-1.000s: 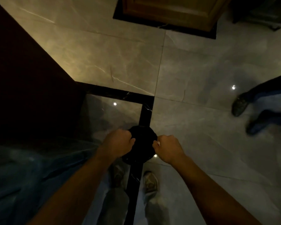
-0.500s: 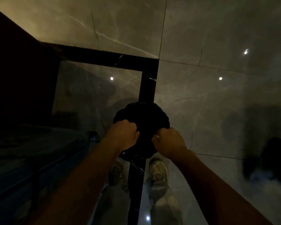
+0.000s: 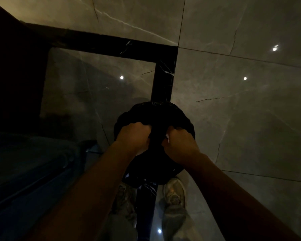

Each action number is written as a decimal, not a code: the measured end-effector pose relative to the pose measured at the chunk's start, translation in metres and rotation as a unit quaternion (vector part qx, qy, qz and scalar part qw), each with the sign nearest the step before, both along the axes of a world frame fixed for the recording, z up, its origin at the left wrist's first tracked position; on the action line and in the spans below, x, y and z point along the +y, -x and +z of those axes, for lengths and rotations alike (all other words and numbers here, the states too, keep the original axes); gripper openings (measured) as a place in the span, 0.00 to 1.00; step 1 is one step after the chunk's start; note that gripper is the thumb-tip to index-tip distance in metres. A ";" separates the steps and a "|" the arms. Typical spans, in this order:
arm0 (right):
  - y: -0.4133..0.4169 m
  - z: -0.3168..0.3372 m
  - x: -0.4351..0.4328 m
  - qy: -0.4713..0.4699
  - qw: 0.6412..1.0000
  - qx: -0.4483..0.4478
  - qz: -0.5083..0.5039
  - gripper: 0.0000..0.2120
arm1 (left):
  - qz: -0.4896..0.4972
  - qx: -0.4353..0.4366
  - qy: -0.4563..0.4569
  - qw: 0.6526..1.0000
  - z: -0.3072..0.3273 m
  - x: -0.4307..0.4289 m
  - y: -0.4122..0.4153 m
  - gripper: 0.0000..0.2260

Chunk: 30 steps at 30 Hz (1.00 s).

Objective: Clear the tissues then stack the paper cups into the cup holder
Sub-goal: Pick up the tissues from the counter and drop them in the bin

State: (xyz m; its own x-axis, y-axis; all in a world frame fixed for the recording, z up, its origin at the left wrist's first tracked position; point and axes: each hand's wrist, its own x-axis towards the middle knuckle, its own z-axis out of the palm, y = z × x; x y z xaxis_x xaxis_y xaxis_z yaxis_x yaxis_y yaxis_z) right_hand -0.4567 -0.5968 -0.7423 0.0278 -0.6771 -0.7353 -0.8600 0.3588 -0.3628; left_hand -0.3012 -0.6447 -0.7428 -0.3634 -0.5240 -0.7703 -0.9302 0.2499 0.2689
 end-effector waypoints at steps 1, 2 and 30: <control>0.000 -0.002 -0.002 0.000 1.000 0.003 0.004 0.16 | 0.000 0.006 0.008 1.000 -0.001 -0.002 0.000 0.11; -0.001 -0.003 -0.004 0.001 1.000 0.006 0.007 0.19 | 0.000 0.013 0.017 1.000 -0.002 -0.003 0.001 0.11; 0.009 0.074 -0.029 0.011 0.997 0.022 0.068 0.19 | 0.042 0.048 0.051 0.997 0.084 -0.027 -0.001 0.16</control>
